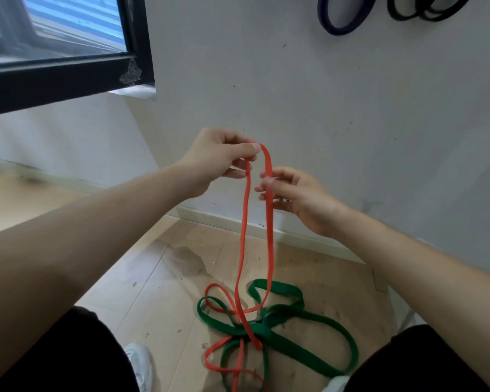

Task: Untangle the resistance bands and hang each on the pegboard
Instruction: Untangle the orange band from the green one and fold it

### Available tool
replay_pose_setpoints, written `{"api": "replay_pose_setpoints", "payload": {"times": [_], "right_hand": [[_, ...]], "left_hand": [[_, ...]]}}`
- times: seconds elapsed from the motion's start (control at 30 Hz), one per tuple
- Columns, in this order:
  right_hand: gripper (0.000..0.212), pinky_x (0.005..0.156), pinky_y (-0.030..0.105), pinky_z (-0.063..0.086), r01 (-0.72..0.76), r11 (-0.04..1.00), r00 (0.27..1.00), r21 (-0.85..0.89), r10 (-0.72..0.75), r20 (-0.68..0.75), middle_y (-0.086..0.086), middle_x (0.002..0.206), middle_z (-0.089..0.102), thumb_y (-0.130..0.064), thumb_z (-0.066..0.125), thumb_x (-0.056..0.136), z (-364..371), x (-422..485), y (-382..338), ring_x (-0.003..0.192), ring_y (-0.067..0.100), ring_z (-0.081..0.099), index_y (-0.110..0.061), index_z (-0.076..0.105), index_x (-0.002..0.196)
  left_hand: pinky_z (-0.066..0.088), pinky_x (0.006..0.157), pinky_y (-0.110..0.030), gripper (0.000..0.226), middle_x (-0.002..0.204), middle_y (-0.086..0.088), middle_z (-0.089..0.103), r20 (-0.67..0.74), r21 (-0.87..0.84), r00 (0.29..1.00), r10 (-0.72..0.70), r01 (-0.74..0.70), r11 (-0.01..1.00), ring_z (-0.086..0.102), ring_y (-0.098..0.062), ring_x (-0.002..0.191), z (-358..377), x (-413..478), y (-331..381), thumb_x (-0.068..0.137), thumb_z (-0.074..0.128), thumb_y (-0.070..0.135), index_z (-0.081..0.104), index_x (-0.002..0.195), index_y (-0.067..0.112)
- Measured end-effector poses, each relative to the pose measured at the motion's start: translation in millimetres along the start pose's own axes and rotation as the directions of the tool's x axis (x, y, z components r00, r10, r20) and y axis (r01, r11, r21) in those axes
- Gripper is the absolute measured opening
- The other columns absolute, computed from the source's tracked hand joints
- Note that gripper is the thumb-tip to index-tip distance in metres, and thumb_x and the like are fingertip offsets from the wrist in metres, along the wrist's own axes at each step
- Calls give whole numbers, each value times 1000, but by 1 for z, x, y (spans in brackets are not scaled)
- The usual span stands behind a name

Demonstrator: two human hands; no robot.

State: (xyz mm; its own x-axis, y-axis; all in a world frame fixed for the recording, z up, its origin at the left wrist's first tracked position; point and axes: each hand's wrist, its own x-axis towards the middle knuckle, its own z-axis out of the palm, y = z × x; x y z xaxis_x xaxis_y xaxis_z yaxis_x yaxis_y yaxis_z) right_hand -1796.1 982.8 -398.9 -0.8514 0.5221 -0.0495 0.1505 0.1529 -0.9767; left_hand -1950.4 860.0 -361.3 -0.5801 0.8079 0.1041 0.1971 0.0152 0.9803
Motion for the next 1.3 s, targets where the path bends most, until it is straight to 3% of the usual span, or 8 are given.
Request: {"api": "replay_pose_setpoints", "payload": {"times": [0.1, 0.3, 0.67, 0.77, 0.87, 1.0, 1.13, 1.3], "right_hand": [[38, 98, 39, 55, 9, 999, 996, -50, -5, 84, 8, 115, 71, -25, 74, 89, 16, 1, 5, 108, 25, 69, -15, 61, 123], [11, 84, 30, 59, -6, 994, 1000, -110, 9, 25, 7, 89, 70, -12, 65, 96, 33, 6, 13, 81, 15, 71, -7, 67, 106], [19, 82, 31, 59, -68, 917, 989, -393, 114, 95, 10, 87, 69, -11, 68, 94, -12, 15, 23, 79, 17, 69, 4, 66, 106], [16, 81, 31, 60, -37, 916, 992, -400, 82, 95, 11, 86, 71, -8, 69, 93, -17, 16, 21, 79, 18, 71, 3, 68, 105], [13, 80, 35, 58, 4, 950, 998, -313, -22, -55, 10, 81, 68, -5, 68, 94, -30, 18, 13, 75, 20, 67, 3, 68, 104], [5, 70, 25, 57, 131, 975, 957, -181, -172, -234, 5, 76, 65, -8, 65, 96, -50, 13, -9, 66, 12, 63, -6, 68, 99], [6, 69, 23, 55, 279, 951, 909, -137, -307, -282, 3, 74, 62, -10, 63, 98, -56, 1, -31, 61, 8, 61, -11, 69, 99], [9, 64, 22, 52, 337, 931, 881, -143, -365, -300, 0, 71, 57, -13, 62, 99, -62, -11, -40, 60, 10, 56, -8, 69, 101]], "left_hand": [[60, 66, -24, 19, 87, -8, 70, -20, -155, 1000, -8, 4, 988, 71, -16, 77, 5, -1, 5, 93, 71, 14, 70, 107, 2], [58, 68, -26, 5, 81, -5, 65, -186, -351, 983, -4, -62, 934, 67, -17, 74, -5, 6, 11, 95, 68, 13, 68, 93, 8], [63, 77, -32, 12, 93, -8, 68, -407, -322, 913, -40, -102, 941, 73, -20, 88, -29, 2, 6, 99, 63, 20, 68, 100, 9], [63, 77, -30, 14, 94, -8, 66, -414, -306, 909, -41, -96, 947, 72, -20, 88, -29, 3, 6, 100, 62, 20, 68, 104, 8], [63, 78, -31, 14, 95, -8, 64, -392, -291, 917, -70, -51, 955, 69, -19, 86, -34, 7, 0, 100, 63, 19, 66, 106, 7], [62, 72, -27, 16, 91, -7, 66, -258, -239, 957, -134, 71, 969, 67, -18, 79, -36, 8, -16, 99, 63, 15, 63, 112, 6], [63, 72, -26, 20, 93, -9, 71, -28, -113, 984, -174, 170, 979, 68, -19, 75, -27, 4, -27, 99, 62, 9, 65, 118, 4], [63, 73, -25, 18, 96, -10, 74, 158, 89, 968, -197, 184, 979, 72, -19, 83, -16, -1, -30, 94, 69, 13, 72, 110, 4]]}}
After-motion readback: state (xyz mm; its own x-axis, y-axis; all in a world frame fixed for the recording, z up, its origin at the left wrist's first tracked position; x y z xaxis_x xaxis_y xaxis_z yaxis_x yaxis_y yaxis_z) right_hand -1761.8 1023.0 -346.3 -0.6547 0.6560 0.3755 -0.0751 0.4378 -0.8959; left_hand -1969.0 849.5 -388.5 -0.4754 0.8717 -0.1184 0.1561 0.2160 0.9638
